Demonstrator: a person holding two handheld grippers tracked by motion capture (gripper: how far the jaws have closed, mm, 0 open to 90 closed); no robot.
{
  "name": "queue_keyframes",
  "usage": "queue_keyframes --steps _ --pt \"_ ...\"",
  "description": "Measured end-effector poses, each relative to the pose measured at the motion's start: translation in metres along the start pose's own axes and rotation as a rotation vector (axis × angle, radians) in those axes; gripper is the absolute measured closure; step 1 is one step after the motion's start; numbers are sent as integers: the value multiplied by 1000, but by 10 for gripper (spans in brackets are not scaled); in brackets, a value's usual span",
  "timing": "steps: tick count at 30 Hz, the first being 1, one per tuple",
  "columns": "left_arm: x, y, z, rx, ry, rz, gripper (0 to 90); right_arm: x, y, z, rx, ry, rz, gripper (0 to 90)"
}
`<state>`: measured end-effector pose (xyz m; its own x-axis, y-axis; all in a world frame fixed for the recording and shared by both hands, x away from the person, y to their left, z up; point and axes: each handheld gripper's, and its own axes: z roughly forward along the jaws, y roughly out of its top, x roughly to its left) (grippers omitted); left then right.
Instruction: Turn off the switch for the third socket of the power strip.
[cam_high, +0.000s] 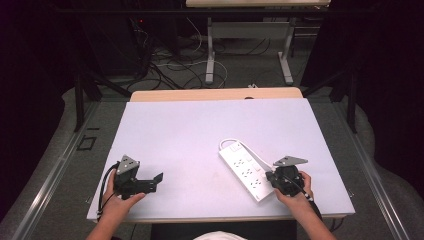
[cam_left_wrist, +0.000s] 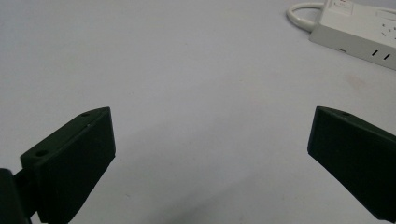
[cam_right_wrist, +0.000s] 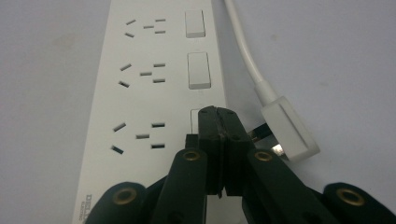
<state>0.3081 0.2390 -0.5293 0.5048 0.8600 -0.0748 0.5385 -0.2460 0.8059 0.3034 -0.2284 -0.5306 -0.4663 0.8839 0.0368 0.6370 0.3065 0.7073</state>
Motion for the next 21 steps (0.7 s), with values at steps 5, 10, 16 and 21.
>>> queue_keyframes --steps 5,10,16,21 --pt "0 0 0 1 1 -1 10 0 0 0 0 0 -4 899" --pt "0 0 0 2 0 -1 9 2 0 0 2 -15 -21 900" --pt "-1 0 0 1 -2 -8 9 2 0 0 6 -19 -34 900" --pt "-1 0 0 1 -2 -10 10 2 -1 1 14 -10 -32 900"
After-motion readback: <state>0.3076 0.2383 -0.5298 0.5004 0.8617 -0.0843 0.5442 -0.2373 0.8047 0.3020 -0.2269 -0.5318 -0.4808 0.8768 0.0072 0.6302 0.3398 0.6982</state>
